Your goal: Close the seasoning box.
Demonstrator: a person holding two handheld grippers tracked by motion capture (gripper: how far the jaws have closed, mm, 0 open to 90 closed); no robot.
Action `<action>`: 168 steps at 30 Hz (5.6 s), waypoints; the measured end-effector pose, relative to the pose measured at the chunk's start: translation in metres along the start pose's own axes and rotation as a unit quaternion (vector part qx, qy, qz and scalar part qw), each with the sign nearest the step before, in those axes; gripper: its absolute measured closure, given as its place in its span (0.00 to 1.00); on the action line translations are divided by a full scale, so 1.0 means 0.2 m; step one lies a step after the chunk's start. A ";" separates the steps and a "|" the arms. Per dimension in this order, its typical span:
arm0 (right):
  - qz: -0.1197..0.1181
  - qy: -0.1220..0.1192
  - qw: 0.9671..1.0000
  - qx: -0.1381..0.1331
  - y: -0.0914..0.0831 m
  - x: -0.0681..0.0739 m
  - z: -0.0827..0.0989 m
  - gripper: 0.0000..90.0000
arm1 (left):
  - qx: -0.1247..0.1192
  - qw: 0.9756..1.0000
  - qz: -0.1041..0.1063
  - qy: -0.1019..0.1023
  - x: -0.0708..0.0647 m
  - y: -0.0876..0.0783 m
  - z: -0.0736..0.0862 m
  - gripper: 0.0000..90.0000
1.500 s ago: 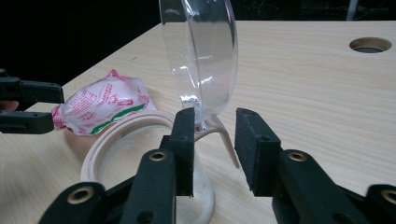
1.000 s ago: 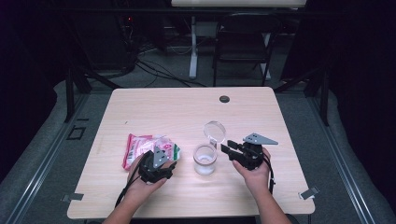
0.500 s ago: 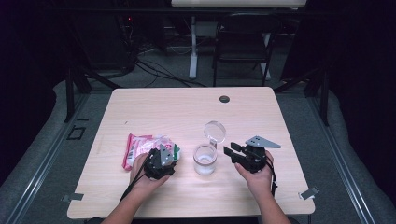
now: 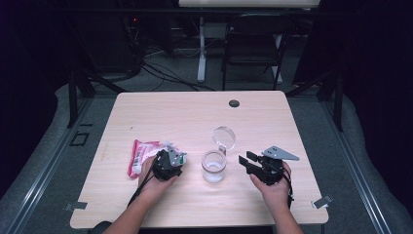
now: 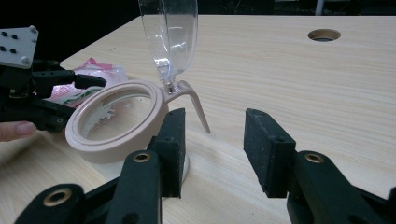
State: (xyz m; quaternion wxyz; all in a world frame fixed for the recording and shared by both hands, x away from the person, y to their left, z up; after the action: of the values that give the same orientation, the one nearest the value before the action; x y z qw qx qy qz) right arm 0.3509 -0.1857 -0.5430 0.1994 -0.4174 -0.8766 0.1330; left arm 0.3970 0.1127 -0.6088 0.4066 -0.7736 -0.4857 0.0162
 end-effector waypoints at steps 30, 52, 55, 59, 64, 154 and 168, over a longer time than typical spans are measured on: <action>0.006 -0.001 1.000 0.005 -0.01 -0.01 0.01 0.65 | 0.029 0.997 0.024 -0.064 0.10 -0.01 0.02 1.00; 0.003 -0.002 1.000 0.005 0.00 -0.01 0.01 0.65 | -0.004 0.993 0.046 -0.107 0.22 -0.14 0.00 1.00; 0.001 -0.001 1.000 0.003 0.00 -0.01 0.01 0.65 | -0.008 0.992 0.049 -0.112 0.25 -0.17 0.00 1.00; -0.001 0.000 1.000 0.003 0.01 -0.01 0.01 0.65 | -0.015 0.991 0.052 -0.121 0.28 -0.21 0.00 1.00; -0.002 -0.002 1.000 0.006 0.01 -0.01 0.00 0.65 | -0.028 0.989 0.051 -0.136 0.33 -0.26 0.00 1.00; -0.044 -0.070 0.996 0.032 0.00 0.11 -0.05 0.87 | -0.101 0.973 0.202 -0.045 0.13 -0.60 -0.22 1.00; -0.110 -0.132 0.984 0.042 0.04 0.34 -0.19 0.95 | -0.111 0.968 0.215 -0.067 0.07 -0.59 -0.21 0.99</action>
State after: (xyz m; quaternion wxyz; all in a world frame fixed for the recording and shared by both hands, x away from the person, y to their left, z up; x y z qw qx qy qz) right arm 0.3346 -0.1248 -0.4956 0.1127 -0.2887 -0.9293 0.2007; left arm 0.3353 0.1201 -0.4998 0.2721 -0.8972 -0.3327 0.1010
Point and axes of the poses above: each handheld gripper's, and its own axes: y roughly forward along the jaws, z roughly out of its underside, x roughly to its left, the point moved 5 cm from there along y, roughly forward along the jaws, and after that the axes turned 5 degrees about -z, right-handed, at the moved point
